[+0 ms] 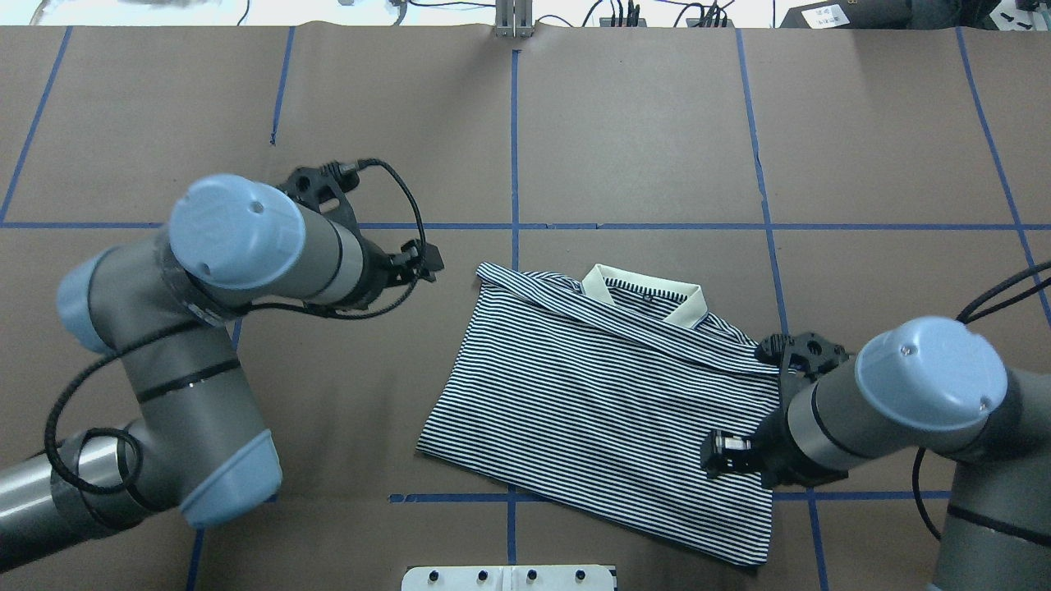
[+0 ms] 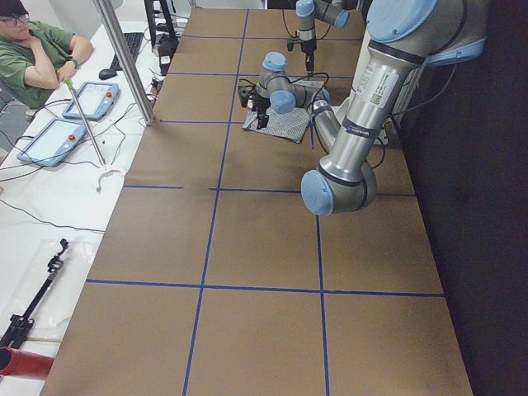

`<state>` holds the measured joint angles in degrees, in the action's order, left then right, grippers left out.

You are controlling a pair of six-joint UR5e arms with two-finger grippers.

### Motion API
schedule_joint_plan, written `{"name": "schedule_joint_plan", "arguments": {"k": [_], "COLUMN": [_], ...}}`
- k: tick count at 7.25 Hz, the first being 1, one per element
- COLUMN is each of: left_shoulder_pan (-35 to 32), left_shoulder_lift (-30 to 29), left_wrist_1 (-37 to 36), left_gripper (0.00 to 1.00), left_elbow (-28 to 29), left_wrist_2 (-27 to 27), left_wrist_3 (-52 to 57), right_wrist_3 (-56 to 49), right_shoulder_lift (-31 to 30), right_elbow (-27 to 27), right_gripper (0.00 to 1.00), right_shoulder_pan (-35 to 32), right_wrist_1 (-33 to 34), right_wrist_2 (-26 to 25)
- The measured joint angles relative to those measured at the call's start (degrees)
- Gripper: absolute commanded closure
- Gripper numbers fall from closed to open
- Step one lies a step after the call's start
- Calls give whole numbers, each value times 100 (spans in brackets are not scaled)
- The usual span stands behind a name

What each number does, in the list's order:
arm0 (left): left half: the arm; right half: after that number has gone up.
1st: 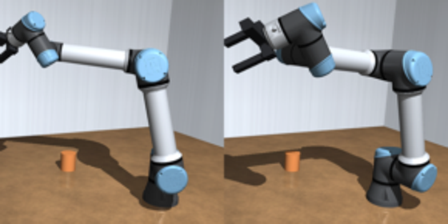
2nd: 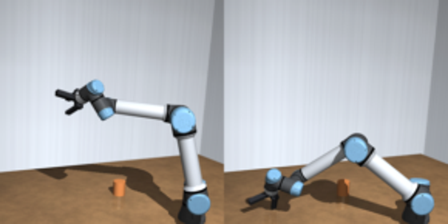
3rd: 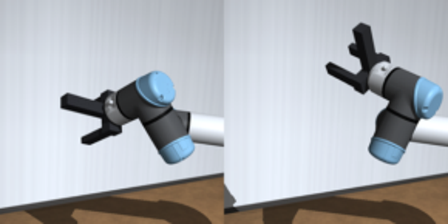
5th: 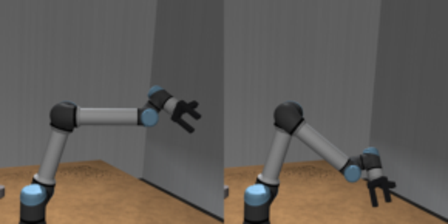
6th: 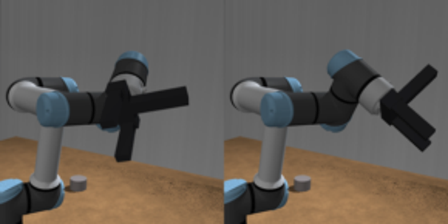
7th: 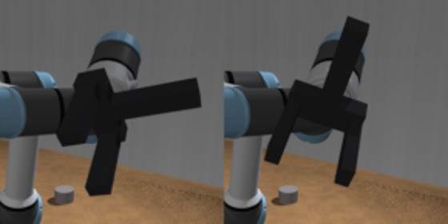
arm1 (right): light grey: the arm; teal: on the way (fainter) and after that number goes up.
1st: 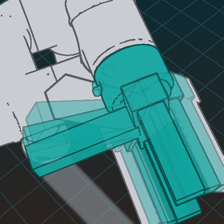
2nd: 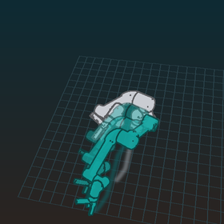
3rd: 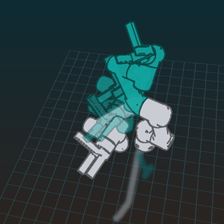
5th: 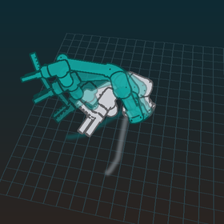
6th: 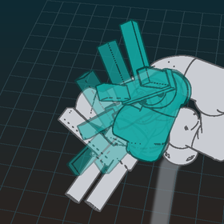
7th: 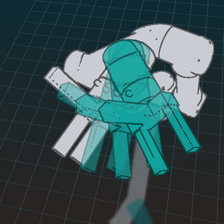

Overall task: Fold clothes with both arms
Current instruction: 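Drag the shirt toward the right gripper while the left gripper moves nearer the robot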

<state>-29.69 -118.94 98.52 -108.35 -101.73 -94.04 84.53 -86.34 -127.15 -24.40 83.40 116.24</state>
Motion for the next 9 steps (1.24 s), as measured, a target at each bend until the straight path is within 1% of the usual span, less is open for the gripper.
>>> {"name": "schedule_joint_plan", "arguments": {"k": [1,2,3,4,6,7,8,9], "left_shoulder_pan": [432,870,1225,1426,1540,1547,1546,1546], "left_shoulder_lift": [-12,-44,-76,-115,-192,-200,-199,-195], "left_wrist_1": [-219,-502,-687,-761,-795,-800,-803,-801], "left_gripper": [0,1,1,2,4,6,6,10], "left_elbow": [-5,5,65,189,376,399,414,435], "left_wrist_2": [80,226,366,443,526,557,595,644], "left_wrist_3": [-776,-1459,-1942,-2209,-2365,-2371,-2373,-2371], "right_wrist_3": [-44,-88,-107,-109,-105,-104,-99,-88], "right_shoulder_lift": [316,542,682,782,873,879,880,884], "right_elbow": [38,63,88,129,184,187,187,187], "right_gripper": [0,0,0,0,0,0,0,0], "right_shoulder_pan": [-436,-728,-876,-933,-979,-990,-993,-994], "right_wrist_1": [-4,-5,-2,0,1,1,1,1], "right_wrist_2": [-6,-25,-80,-144,-186,-188,-189,-192]}}
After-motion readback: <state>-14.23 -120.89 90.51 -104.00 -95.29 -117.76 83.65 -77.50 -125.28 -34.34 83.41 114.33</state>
